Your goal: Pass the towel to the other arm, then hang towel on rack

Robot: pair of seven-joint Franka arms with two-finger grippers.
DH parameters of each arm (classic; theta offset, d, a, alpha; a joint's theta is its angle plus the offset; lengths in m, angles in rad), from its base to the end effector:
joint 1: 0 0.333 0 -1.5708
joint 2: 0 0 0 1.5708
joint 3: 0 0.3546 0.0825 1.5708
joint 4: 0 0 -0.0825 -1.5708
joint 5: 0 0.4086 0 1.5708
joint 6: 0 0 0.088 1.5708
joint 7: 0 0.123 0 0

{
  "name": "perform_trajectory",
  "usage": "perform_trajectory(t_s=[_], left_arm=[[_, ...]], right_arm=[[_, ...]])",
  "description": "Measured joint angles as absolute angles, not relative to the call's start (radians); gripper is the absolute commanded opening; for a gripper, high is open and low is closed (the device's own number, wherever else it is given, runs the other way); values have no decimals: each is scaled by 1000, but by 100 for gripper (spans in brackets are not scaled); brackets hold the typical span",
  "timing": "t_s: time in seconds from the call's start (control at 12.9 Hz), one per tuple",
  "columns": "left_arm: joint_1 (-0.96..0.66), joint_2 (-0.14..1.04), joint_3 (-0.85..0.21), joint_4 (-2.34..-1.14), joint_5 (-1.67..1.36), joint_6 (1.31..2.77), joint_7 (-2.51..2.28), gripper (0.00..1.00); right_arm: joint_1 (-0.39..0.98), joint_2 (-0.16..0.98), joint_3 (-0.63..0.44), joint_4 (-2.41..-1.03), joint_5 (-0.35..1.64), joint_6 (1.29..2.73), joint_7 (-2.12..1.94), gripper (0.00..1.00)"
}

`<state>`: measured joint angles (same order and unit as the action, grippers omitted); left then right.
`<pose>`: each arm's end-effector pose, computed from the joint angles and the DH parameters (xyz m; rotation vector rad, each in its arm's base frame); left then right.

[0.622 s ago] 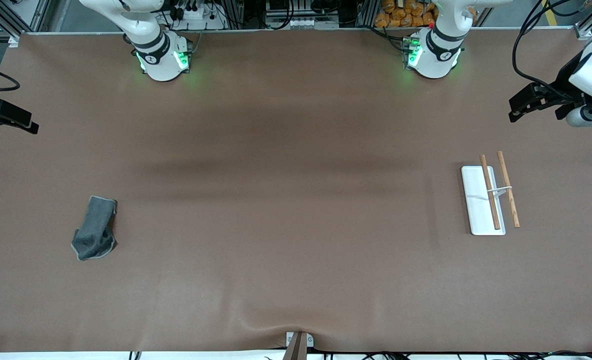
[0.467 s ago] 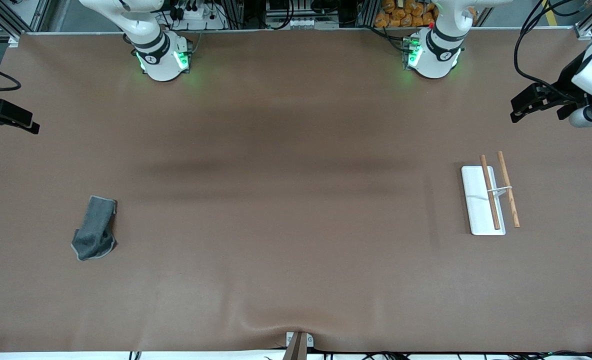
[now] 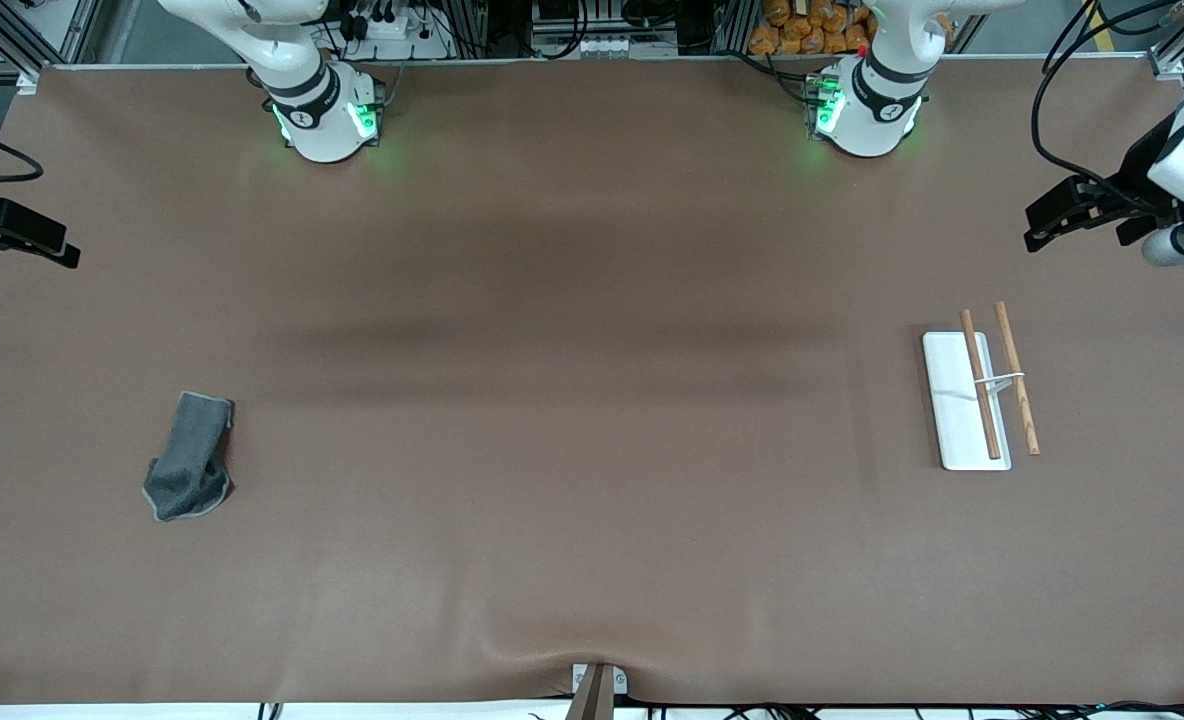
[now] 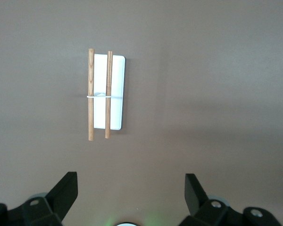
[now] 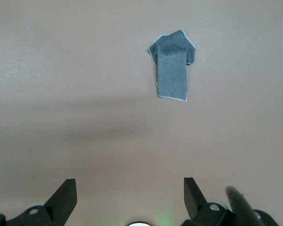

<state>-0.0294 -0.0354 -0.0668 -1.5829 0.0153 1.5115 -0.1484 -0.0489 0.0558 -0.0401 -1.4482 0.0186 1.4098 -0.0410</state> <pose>0.5575 -0.0526 0.6562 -3.1181 -0.0825 0.0525 0.5783 -0.0483 0.6613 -3.1151 0.0715 0.1448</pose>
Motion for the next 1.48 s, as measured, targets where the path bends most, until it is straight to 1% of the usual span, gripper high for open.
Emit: perform_trajectory(t_s=[0.86,1.48], left_arm=[[-29,-20,-71,-1577,14,1507,-140,100],[-29,-18,-71,-1577,14,1507,-140,100]], right_arm=[[-48,61,-39,-1453,17,1417,-41,100],[-60,132,-52,-1463,14,1480,-41,100]])
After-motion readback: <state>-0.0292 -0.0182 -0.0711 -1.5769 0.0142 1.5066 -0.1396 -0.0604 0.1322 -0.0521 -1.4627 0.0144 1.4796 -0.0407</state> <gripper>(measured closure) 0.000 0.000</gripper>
